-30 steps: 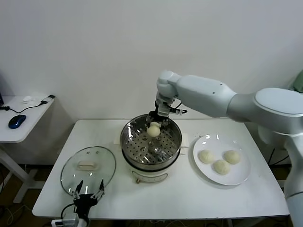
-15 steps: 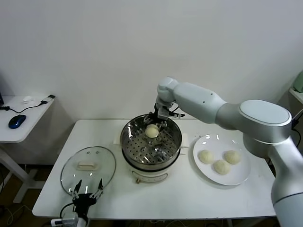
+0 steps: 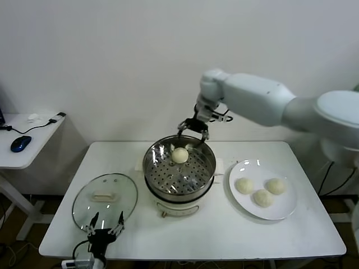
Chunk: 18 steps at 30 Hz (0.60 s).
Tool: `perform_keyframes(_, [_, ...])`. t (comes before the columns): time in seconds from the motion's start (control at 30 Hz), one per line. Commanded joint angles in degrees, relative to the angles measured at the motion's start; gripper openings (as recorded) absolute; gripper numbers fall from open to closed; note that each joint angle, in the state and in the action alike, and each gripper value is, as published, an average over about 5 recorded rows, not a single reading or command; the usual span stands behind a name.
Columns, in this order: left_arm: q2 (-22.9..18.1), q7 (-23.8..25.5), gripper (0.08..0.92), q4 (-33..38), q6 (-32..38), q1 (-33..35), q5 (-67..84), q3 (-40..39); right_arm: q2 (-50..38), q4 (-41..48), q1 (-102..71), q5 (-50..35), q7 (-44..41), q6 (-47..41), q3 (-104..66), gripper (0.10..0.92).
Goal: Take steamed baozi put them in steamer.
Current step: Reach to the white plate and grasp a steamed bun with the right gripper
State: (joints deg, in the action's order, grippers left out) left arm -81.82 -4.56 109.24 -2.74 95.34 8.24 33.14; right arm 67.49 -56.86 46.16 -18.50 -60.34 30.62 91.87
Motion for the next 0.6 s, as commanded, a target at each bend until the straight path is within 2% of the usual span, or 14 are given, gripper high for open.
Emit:
perform_keyframes(0.03, [-0.03, -0.01, 0.823, 0.19, 0.10, 0.11, -0.02, -0.07, -14.88, -11.57, 13.37, -17.74, -1.98, -20.75, 17.40, 0.823])
perform_keyframes(0.2, [0.06, -0.08, 0.823, -0.14, 0.32, 0.17, 0.13, -0.07, -25.64, -22.64, 12.57, -17.45, 5.45, -36.05, 23.61, 0.823])
perform_keyframes(0.33, [0.05, -0.07, 0.823, -0.38, 0.34, 0.17, 0.17, -0.06, -31.14, -28.90, 5.69, -18.84, 11.80, -45.59, 21.56, 0.823])
perform_keyframes(0.43, [0.00, -0.04, 0.823, -0.37, 0.23, 0.20, 0.28, 0.07, -32.31, -28.14, -1.36, -18.33, 15.17, -48.94, 16.69, 0.823])
perform_keyframes(0.6, [-0.23, 0.04, 0.823, -0.29, 0.04, 0.21, 0.23, 0.27, -30.36, -21.27, -13.43, -15.55, 16.52, -50.02, 8.13, 0.823])
